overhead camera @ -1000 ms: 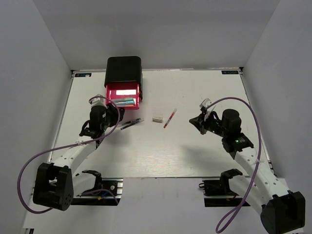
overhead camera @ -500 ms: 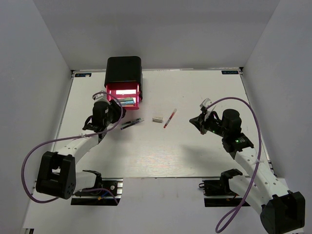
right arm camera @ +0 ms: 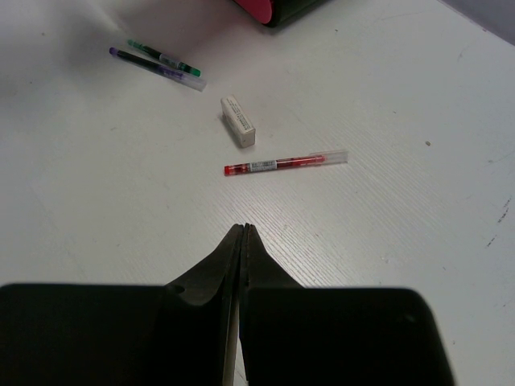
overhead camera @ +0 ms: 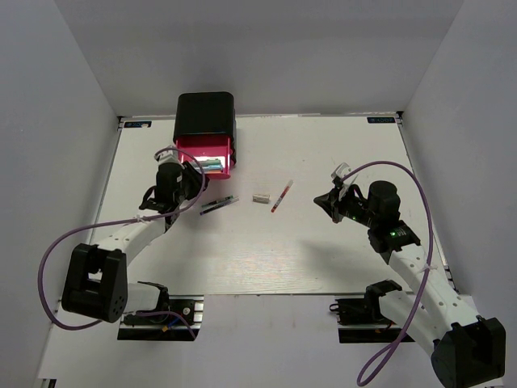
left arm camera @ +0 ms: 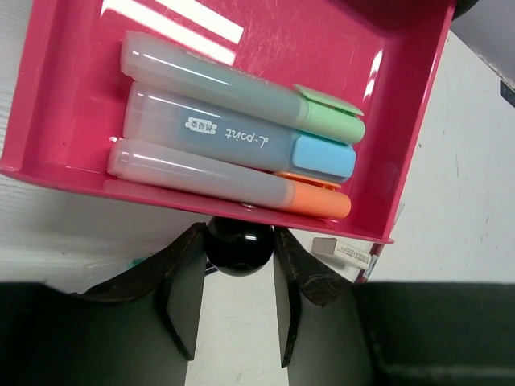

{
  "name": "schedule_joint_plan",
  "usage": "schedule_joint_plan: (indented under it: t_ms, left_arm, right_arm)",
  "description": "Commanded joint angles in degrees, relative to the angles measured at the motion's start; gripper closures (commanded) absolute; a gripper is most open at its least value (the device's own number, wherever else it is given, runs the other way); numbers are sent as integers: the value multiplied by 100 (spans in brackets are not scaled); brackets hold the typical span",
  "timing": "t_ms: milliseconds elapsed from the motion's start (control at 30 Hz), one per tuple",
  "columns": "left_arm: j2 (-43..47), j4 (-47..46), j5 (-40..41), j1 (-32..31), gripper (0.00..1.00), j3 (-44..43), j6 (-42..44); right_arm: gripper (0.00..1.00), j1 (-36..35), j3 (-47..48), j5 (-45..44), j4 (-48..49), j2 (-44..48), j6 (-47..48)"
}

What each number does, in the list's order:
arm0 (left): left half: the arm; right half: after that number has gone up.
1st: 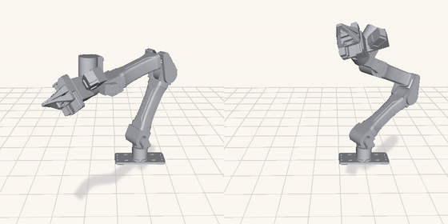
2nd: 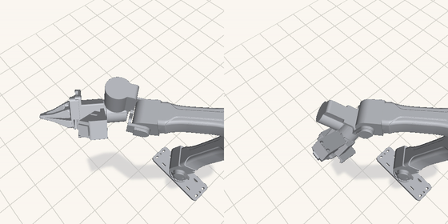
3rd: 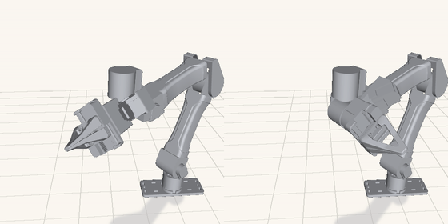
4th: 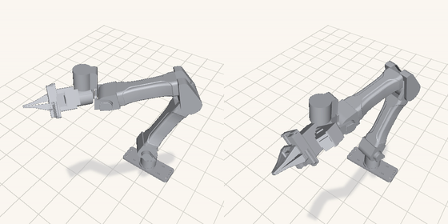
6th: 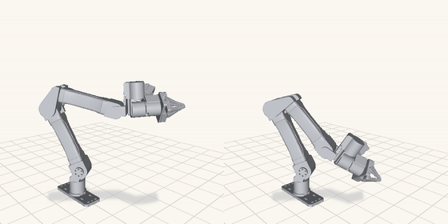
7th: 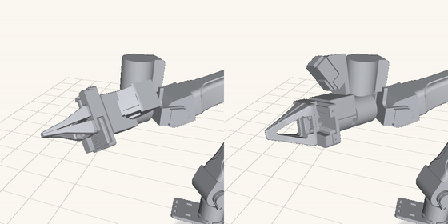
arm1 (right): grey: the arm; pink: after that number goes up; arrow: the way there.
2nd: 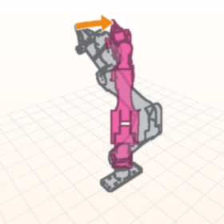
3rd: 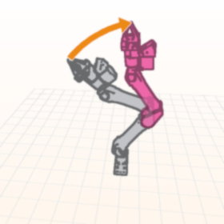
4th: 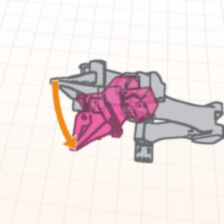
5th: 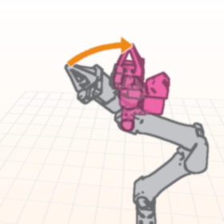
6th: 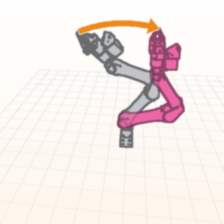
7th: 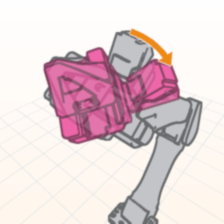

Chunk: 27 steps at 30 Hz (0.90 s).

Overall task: Sort the stationery into containers
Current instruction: Close the drawer in the storage box.

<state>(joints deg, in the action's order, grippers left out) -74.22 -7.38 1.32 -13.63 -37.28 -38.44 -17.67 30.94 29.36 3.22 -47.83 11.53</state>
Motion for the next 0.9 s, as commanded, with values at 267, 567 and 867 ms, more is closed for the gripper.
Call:
schedule_joint_plan:
  t_ms: [267, 567, 867]
  left_arm:
    - [74, -185, 342, 9, 69, -711, -15]
    - [-857, -291, 457, 9, 72, -1519, -243]
    - [-1691, -396, 580, 9, 73, -2055, -454]
  right_arm:
    - [100, 18, -18, 87, 240, 11, 25]
    - [100, 27, -9, 69, 231, 11, 60]
    - [100, 1, 9, 61, 205, -50, 69]
